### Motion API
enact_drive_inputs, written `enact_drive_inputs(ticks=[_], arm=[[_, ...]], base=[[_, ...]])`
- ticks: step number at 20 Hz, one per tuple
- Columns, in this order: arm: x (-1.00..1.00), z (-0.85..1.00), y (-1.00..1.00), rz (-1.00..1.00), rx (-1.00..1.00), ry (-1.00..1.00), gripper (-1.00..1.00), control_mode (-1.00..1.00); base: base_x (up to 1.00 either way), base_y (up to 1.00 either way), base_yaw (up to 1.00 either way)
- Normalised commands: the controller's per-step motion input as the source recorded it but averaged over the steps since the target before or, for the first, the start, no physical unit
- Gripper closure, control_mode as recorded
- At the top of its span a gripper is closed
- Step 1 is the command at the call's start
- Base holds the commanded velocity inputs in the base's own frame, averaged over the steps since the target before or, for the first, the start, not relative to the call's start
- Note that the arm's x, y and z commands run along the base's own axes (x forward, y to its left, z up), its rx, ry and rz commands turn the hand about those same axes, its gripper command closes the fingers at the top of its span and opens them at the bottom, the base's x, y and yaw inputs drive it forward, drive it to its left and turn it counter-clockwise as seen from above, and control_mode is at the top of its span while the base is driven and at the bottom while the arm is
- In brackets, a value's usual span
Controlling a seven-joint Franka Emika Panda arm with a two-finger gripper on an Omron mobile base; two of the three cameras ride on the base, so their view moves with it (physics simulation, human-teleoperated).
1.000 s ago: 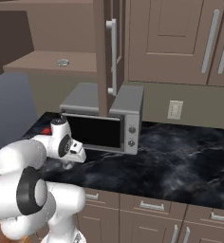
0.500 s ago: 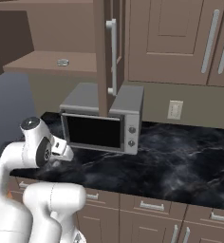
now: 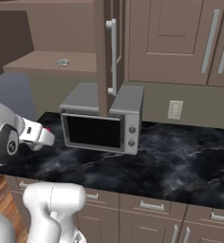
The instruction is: Restock the canned food cabinet by taking the new fresh canned food from the counter and placing it in the cabinet. Then, take the old canned food from the cabinet and place it on the counter.
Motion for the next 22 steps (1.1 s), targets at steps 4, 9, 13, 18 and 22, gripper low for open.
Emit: enact_drive_inputs(ticks=[4, 9, 13, 18, 22], arm=[[-0.03, 1.0, -0.14, 0.05, -0.07, -0.44, 1.0, -1.0], [0.0, 1.0, -0.28, 0.07, -0.06, -0.44, 1.0, -1.0], [0.44, 1.0, -0.35, 0.07, 0.0, -0.26, 1.0, -1.0], [0.54, 1.0, -0.2, 0.03, 0.0, -0.06, 1.0, -1.0], [0.69, 0.82, 0.0, 0.0, 0.02, 0.42, 1.0, -1.0]], base=[[0.0, 0.0, 0.0], [0.0, 0.0, 0.0], [0.0, 0.0, 0.0], [0.0, 0.0, 0.0], [0.0, 0.0, 0.0]])
